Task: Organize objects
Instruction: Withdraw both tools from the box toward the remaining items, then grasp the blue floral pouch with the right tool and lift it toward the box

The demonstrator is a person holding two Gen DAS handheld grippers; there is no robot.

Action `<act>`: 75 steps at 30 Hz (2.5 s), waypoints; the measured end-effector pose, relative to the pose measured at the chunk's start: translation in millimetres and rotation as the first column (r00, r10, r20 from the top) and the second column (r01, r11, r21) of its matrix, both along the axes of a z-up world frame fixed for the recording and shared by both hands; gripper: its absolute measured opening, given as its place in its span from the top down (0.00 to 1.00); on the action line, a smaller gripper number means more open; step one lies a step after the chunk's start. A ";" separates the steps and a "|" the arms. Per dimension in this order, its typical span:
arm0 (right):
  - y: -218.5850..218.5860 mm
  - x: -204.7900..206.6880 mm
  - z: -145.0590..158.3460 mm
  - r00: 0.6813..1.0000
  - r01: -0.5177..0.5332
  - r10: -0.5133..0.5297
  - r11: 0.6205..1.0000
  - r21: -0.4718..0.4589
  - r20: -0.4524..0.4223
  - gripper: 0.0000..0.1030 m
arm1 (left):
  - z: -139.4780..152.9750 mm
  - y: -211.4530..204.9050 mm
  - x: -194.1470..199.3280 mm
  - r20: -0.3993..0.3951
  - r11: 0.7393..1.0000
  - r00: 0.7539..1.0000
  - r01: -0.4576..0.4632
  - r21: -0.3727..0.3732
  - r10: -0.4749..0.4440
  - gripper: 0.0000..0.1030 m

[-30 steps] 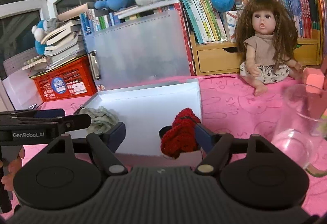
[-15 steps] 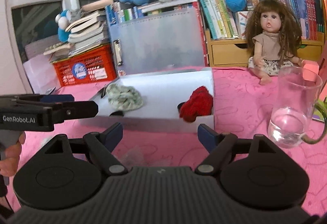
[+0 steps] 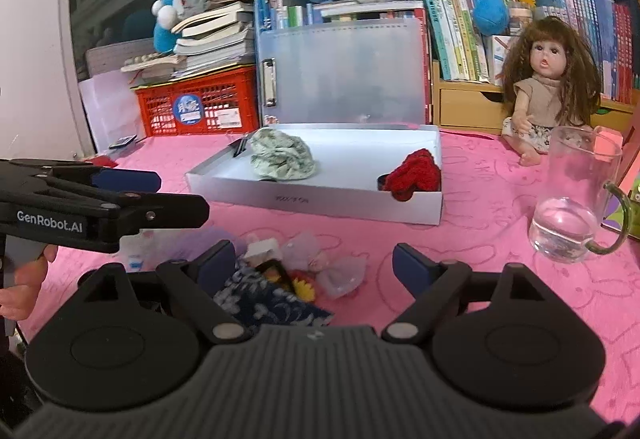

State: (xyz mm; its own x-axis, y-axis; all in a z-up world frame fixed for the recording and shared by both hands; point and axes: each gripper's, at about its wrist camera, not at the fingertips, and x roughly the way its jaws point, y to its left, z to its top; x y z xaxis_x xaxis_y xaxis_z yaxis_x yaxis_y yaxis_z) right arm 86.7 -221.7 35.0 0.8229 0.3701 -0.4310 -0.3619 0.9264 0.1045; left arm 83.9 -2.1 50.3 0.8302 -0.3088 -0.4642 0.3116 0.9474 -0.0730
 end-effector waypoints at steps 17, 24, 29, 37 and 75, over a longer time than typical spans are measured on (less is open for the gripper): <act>13.5 -41.4 -15.9 1.000 -0.023 0.023 1.000 -0.016 -0.007 0.11 | -34.3 17.9 -64.0 0.007 0.992 0.995 -0.099 -0.082 0.100 0.14; 18.4 -45.2 -26.3 0.999 -0.030 0.029 0.999 -0.036 -0.033 0.11 | -43.1 19.9 -70.6 -0.008 0.989 0.994 -0.110 -0.096 0.109 0.22; 18.2 -45.7 -26.9 0.999 -0.027 0.026 0.999 -0.025 -0.034 0.11 | -44.1 20.0 -69.9 -0.011 0.989 0.995 -0.104 -0.100 0.104 0.37; 20.7 -42.2 -24.5 0.999 -0.039 0.039 0.999 0.004 -0.031 0.11 | -47.0 17.4 -69.7 -0.017 0.992 0.996 -0.087 -0.091 0.086 0.48; 1.6 -43.3 -16.2 0.999 0.033 -0.030 0.991 0.126 -0.028 0.51 | -62.2 4.4 -67.5 -0.033 0.995 0.997 -0.071 -0.072 0.069 0.58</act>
